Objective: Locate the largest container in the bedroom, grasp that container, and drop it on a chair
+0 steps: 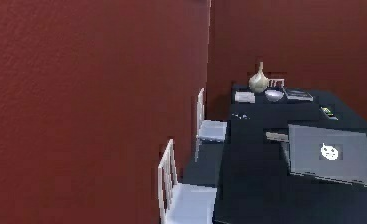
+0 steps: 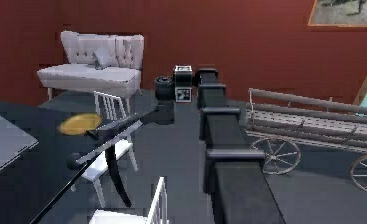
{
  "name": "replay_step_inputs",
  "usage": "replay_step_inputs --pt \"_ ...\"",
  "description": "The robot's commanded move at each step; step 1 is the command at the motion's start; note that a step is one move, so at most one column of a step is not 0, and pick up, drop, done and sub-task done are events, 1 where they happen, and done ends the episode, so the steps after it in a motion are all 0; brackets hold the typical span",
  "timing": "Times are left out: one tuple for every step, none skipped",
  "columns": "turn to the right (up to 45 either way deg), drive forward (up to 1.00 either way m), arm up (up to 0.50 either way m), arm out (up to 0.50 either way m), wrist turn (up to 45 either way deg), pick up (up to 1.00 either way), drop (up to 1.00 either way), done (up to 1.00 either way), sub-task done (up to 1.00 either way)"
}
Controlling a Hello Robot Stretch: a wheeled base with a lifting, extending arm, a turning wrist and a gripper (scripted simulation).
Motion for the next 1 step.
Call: replay_step_inputs --pt "0.0 0.0 0.0 0.0 0.0 0.0 0.0 1.0 0.0"
